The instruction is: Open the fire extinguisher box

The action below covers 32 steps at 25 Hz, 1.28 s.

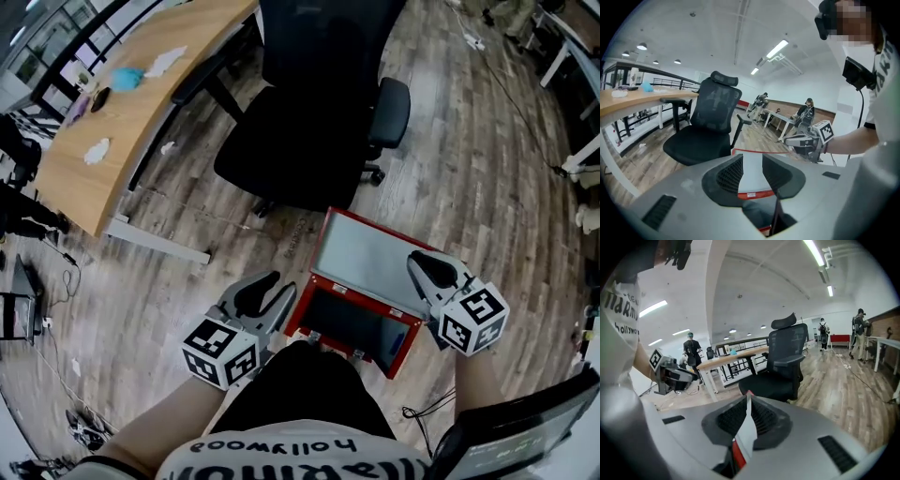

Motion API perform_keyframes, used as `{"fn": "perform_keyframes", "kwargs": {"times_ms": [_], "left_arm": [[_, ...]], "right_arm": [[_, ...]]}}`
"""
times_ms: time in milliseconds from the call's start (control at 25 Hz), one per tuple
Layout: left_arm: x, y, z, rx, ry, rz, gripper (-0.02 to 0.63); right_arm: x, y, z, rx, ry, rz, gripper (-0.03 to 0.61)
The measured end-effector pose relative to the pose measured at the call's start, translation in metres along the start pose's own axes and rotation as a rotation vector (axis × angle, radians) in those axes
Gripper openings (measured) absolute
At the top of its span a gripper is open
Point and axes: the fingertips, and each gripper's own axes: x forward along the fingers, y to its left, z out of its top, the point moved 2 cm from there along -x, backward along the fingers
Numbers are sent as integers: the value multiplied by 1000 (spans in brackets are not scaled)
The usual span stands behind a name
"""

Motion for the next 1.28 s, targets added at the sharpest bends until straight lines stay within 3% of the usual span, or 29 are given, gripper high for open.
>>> {"fn": "perform_keyframes", "kwargs": {"times_ms": [200,400,640,1000,1280], "left_arm": [[-17,-50,27,92,-54,-152,129],[-48,-82,49,121,-90,-303,46],[-106,-86,55,40,-75,-350,32],[-186,-110,62,209,-178,-502,32],[-227,-142,36,320,-109,-629,20]], "right_arm": [[-52,50,27,-24,-26,-10,14],[-88,101,61,64,-164,-44,12],[-107,187,74,5,-205,-157,14],[-138,291,69,-74,-202,-287,14],[-162,346,52,-75,-196,-297,14]]}}
